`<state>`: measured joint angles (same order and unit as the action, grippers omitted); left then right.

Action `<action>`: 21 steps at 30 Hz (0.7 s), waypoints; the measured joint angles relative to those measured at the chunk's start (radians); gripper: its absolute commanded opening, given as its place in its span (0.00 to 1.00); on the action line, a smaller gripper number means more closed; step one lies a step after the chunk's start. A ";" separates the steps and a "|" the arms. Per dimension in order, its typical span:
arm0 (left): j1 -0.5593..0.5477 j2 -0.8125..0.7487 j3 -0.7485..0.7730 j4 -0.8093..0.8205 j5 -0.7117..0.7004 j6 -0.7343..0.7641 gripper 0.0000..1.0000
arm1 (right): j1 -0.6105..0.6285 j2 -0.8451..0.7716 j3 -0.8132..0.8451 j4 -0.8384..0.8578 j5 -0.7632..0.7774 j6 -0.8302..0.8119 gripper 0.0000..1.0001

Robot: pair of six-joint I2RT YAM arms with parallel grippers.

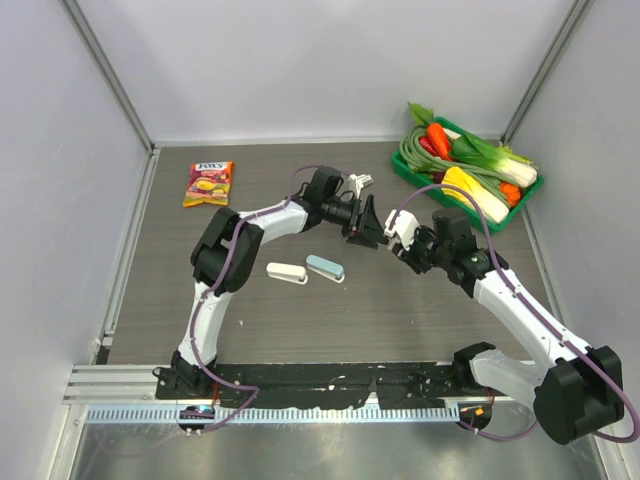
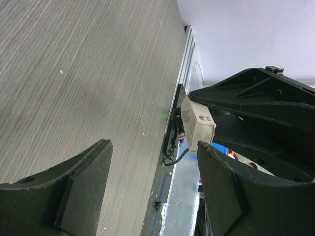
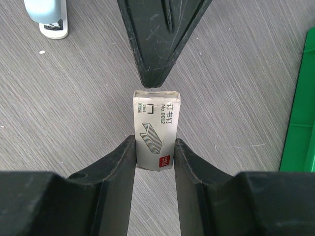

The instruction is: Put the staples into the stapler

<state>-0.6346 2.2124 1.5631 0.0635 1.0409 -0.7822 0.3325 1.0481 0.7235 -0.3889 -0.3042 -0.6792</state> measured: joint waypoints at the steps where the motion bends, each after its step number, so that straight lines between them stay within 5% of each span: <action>1: 0.000 0.001 0.000 0.000 0.000 0.000 0.73 | 0.000 0.001 0.000 0.000 -0.001 0.000 0.39; 21: -0.018 0.035 0.000 -0.001 0.017 0.000 0.74 | -0.001 0.024 0.000 -0.029 -0.013 -0.014 0.40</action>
<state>-0.6529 2.2471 1.5635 0.0628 1.0576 -0.7822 0.3317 1.0725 0.7231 -0.4183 -0.3172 -0.6937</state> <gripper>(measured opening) 0.738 0.399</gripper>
